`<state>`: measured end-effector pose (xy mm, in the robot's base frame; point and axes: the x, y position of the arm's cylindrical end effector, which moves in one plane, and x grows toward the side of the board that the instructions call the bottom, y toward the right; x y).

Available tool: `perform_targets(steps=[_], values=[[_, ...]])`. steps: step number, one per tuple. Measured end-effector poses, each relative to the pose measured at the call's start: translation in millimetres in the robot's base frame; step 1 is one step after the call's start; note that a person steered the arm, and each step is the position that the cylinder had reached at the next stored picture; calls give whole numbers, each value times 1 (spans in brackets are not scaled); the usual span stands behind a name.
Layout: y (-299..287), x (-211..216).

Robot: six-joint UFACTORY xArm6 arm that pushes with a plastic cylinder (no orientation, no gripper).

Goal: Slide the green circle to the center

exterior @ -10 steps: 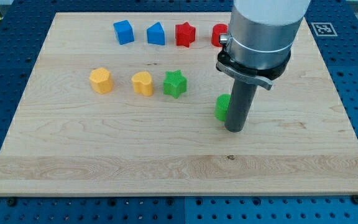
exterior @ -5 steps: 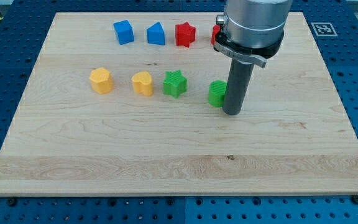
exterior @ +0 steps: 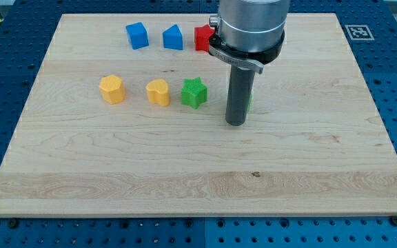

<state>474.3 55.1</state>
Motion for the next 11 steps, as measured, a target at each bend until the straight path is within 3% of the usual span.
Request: perform_targets(steps=[3,5,11], values=[[2,-4],[36,-4],[28,-14]])
